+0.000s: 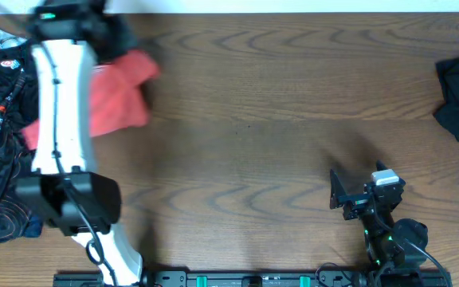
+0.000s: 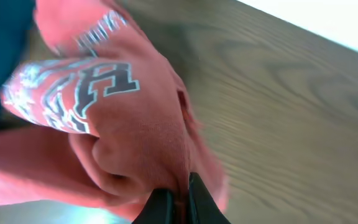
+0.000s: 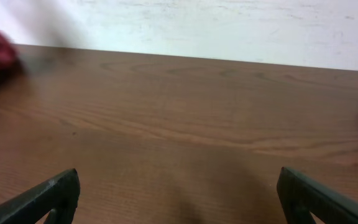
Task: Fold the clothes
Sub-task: 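Grasp the red t-shirt with the left gripper and drag it to table center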
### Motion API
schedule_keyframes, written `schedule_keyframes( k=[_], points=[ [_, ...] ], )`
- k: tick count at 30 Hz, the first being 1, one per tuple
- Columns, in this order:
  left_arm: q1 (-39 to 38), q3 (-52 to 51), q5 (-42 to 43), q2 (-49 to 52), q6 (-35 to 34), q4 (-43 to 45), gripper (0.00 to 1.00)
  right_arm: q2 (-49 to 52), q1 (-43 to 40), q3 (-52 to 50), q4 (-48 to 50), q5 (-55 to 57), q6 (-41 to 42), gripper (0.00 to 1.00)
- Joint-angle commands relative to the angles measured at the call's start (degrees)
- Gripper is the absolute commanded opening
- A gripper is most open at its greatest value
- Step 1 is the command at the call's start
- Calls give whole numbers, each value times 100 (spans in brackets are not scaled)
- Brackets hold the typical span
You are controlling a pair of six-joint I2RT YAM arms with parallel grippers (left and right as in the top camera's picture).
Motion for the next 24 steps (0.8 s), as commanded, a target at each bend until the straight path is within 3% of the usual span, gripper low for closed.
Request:
schedule_keyframes(
  k=[1, 8, 24],
  points=[
    [-533, 114, 66, -66, -70, 118, 6, -39, -44, -20, 4, 15, 101, 99],
    [-1095, 114, 103, -61, -411, 173, 6, -39, -44, -20, 4, 15, 101, 99],
    [-2420, 96, 640, 444, -411, 138, 6, -39, -44, -20, 4, 15, 101, 99]
  ],
)
